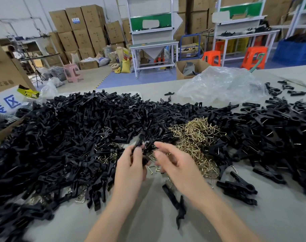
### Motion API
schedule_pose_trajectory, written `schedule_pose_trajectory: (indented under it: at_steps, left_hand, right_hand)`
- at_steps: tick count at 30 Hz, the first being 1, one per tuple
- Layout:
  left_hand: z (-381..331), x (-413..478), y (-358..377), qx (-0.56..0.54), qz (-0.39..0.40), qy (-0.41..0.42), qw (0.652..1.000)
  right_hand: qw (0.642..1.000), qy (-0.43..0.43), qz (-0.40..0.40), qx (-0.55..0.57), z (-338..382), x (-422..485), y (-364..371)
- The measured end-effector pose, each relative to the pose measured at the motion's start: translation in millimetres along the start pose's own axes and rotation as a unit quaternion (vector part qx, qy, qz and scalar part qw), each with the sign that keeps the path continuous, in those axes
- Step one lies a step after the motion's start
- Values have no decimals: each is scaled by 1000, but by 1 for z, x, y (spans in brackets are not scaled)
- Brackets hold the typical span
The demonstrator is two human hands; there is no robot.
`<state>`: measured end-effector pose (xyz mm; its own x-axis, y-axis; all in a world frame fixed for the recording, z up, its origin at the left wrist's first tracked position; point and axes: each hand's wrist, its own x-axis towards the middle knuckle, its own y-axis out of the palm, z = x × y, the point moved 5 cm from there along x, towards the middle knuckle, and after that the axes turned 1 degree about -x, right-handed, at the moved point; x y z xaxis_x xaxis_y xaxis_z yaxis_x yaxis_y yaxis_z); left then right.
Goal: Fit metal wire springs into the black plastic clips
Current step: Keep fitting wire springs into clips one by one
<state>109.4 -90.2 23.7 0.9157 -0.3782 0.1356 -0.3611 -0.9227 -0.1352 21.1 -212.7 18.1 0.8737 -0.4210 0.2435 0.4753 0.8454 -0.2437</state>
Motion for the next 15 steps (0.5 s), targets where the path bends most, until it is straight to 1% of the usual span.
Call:
schedule_pose_trajectory:
  at_steps: [2, 5, 8, 10, 12, 15]
  left_hand:
    - [1, -3, 6, -47, -7, -33, 998]
    - [3, -6, 10, -88, -12, -46, 995]
    - [-1, -7, 9, -97, -15, -18, 995]
    - [-4, -7, 4, -49, -34, 28, 998]
    - [-6, -6, -2, 8, -49, 63, 997]
    - [-5, -5, -7, -25, -43, 49, 998]
  right_hand:
    - [1000, -3, 28, 5, 1, -1, 15]
    - [1000, 7, 9, 23, 0, 0, 19]
    - [999, 19, 3, 40, -4, 2, 18]
    - [998, 18, 4, 59, -4, 4, 15]
    - [995, 22, -16, 101, -2, 5, 7]
    - [967, 67, -75, 234, -4, 9, -12]
